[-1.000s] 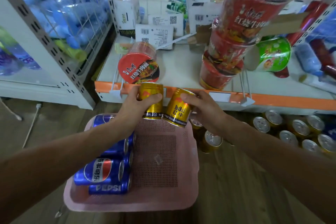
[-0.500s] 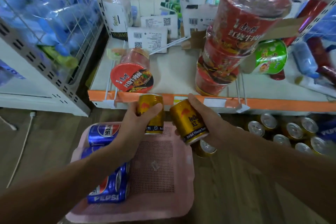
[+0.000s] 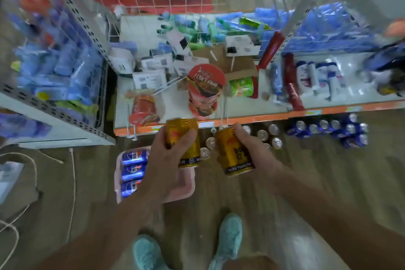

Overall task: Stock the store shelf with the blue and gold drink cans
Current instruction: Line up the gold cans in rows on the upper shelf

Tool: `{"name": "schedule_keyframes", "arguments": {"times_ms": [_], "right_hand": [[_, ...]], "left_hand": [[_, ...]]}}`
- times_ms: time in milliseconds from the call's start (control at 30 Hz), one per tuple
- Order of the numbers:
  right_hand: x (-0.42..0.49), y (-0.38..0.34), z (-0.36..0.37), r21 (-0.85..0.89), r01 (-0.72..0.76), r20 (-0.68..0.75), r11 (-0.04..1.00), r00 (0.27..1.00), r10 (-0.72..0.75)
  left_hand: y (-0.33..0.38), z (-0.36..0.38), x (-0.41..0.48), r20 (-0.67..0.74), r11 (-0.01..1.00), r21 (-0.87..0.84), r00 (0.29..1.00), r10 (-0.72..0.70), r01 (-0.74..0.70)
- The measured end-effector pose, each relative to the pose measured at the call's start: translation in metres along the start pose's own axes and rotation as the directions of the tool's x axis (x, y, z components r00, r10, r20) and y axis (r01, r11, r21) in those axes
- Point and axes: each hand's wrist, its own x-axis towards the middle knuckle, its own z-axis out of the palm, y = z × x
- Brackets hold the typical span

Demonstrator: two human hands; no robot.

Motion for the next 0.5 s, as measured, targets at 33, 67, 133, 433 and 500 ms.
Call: {"name": "schedule_keyframes", "arguments": {"times_ms": [33,67,133,433,500], "right_hand": [[-0.024,-0.019,-0.006,0.000,0.028,-0.008,1.000,1.000,-0.028],[-0.046,-0.038,-0.012,0.003,0.047,-0.024,0.999,0.999,-0.047],[-0.086,-0.075,-0.026,0.003,0.085,-0.047,0.996,0.995,-0.085],[-0.226,-0.220,-0.088,-0.050,0.308,-0.109,0.950,0.944,-0.311],[-0.241,-0.242,-0.097,-0.057,0.353,-0.116,0.934,0.927,-0.357]], "left_hand": [[0.025,0.016,-0.016,0.013,1.000,-0.002,1.000,0.018,-0.018],[0.049,0.034,-0.033,0.023,0.999,-0.003,0.999,0.036,-0.036],[0.094,0.069,-0.067,0.040,0.998,-0.007,0.997,0.060,-0.060],[0.225,0.184,-0.159,0.129,0.973,0.109,0.973,0.190,-0.204],[0.243,0.203,-0.167,0.146,0.964,0.113,0.964,0.223,-0.240]]}}
